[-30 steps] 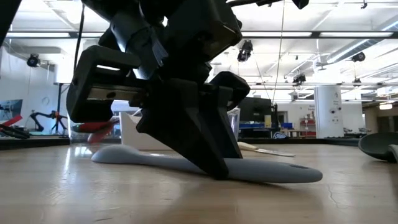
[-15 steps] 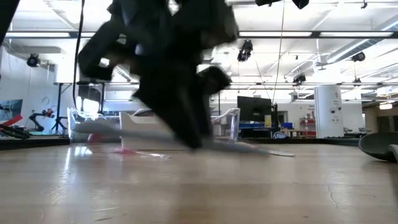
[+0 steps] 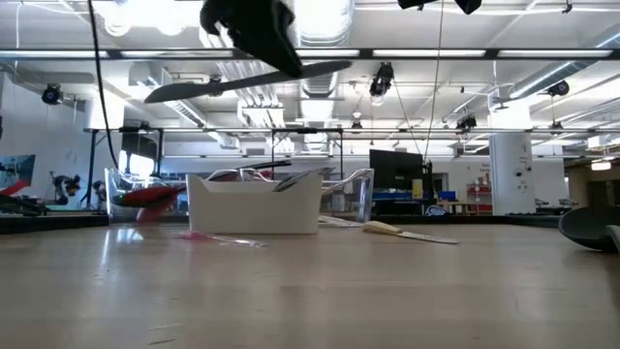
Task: Pick & Place Kitchen Items
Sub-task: Put the gray serving spoon into the left transparent bin
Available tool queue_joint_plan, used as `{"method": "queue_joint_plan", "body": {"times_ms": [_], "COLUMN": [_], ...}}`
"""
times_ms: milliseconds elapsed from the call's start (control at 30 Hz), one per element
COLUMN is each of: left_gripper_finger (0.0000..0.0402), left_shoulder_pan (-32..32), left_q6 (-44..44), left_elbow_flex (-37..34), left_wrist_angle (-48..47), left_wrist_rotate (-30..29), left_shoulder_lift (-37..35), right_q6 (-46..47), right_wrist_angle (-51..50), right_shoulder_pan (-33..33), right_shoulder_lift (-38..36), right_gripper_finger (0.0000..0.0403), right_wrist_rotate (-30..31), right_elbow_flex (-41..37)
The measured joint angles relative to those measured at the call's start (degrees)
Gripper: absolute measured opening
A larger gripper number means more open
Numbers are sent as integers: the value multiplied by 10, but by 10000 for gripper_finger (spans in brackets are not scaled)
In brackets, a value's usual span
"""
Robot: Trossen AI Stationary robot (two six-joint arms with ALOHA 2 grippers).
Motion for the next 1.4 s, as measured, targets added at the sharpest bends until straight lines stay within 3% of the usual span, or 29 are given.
{"method": "queue_joint_plan", "body": {"times_ms": [200,333,500,667,900,1133,1267,1400], "left_gripper_finger": [80,80,80,80,80,80,80,80], "left_shoulder_pan": [147,260,399,484,551,582,602,620], "left_q6": [5,5,3,33,59,92,97,97], "left_elbow_flex": [-57,-71,-70,-70,-85,-114,-143,-174], "left_wrist_angle": [19,17,37,34,47,67,101,145], "left_wrist_rotate": [65,128,264,295,362,373,417,424], "left_shoulder_lift": [-122,-165,-169,-140,-104,-75,-63,-59], "right_q6": [3,2,-11,-35,-43,-42,-34,-34], "right_wrist_angle": [0,0,0,-2,-22,-22,-22,-21], "right_shoulder_pan": [0,-1,-8,-29,-58,-67,-67,-68], "right_shoulder_lift": [0,0,0,0,0,0,0,0], "right_gripper_finger": [29,29,28,28,28,29,29,29], "right_wrist_rotate": [-2,-1,3,5,5,5,4,4], "right_elbow_flex": [0,0,0,0,0,0,0,0]}}
